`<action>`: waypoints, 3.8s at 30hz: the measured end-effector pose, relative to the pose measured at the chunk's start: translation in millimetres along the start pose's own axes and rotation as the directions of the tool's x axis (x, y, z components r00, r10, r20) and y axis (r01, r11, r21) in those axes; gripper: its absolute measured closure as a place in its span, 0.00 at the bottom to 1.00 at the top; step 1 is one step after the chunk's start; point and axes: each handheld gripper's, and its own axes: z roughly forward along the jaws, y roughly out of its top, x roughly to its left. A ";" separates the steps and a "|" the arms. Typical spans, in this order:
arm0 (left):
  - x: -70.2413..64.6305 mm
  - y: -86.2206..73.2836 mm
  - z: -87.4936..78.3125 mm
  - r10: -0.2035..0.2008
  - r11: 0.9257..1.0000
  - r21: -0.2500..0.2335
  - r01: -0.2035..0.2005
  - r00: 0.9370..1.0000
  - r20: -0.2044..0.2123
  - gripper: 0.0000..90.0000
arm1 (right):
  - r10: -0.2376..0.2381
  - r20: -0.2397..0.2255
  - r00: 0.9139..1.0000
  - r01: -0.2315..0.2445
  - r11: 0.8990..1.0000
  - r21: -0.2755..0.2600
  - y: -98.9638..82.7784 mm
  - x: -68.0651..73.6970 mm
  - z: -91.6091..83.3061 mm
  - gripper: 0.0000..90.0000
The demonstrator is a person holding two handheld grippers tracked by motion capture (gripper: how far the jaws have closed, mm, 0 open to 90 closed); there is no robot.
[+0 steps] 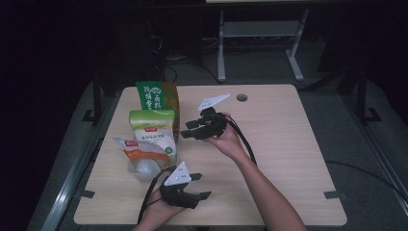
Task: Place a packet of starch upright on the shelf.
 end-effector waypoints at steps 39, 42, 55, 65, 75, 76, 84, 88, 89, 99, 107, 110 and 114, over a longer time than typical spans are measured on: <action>-1.3 1.2 3.3 -0.003 1.000 0.007 0.003 1.000 0.008 0.35 | 0.084 0.099 0.992 -0.086 0.996 0.014 -38.1 -17.6 -75.4 0.47; -1.1 1.1 3.5 -0.005 1.000 0.002 0.005 1.000 0.008 0.35 | 0.085 0.105 0.991 -0.087 0.996 0.013 -39.3 -17.7 -79.4 0.46; 0.6 1.8 2.0 0.012 1.000 0.009 -0.012 1.000 0.005 0.35 | 0.110 0.126 0.986 -0.113 0.994 0.013 -52.6 -18.7 -93.4 0.46; 1.1 1.7 2.2 -0.002 1.000 0.006 0.001 1.000 0.006 0.35 | 0.120 0.142 0.983 -0.124 0.992 0.023 -65.1 -14.2 -106.0 0.44; 1.2 2.0 1.9 0.003 1.000 0.008 -0.003 1.000 0.005 0.34 | 0.158 0.162 0.974 -0.165 0.986 0.029 -86.6 -15.7 -122.1 0.43; 1.2 1.9 1.9 0.003 1.000 0.006 -0.003 1.000 0.006 0.34 | 0.155 0.163 0.974 -0.162 0.986 0.027 -88.4 -16.4 -122.9 0.43; 0.8 1.3 2.5 -0.010 1.000 0.000 0.010 1.000 0.009 0.35 | 0.188 0.171 0.967 -0.196 0.980 0.036 -105.6 -15.4 -129.5 0.42; 0.9 1.3 2.0 -0.004 1.000 0.003 0.004 1.000 0.008 0.34 | 0.191 0.174 0.966 -0.199 0.979 0.031 -113.5 -13.4 -133.2 0.42; 1.2 1.3 1.9 -0.001 1.000 0.007 0.001 1.000 0.008 0.35 | 0.197 0.175 0.965 -0.205 0.978 0.031 -115.5 -12.9 -134.0 0.42; 0.6 1.0 1.6 0.001 1.000 0.012 -0.001 1.000 0.008 0.35 | 0.230 0.181 0.956 -0.240 0.970 0.035 -135.0 -11.2 -141.4 0.42; 0.6 0.5 1.6 0.001 1.000 0.015 -0.001 1.000 0.010 0.35 | 0.247 0.183 0.952 -0.255 0.966 0.026 -148.2 -7.9 -147.1 0.42; 0.6 0.6 1.4 0.000 1.000 0.013 0.000 1.000 0.011 0.35 | 0.255 0.183 0.949 -0.264 0.964 0.022 -153.2 -5.9 -150.3 0.42; 0.2 0.4 1.4 0.002 1.000 0.016 -0.002 1.000 0.012 0.35 | 0.262 0.186 0.947 -0.270 0.963 0.021 -159.0 -4.0 -152.7 0.42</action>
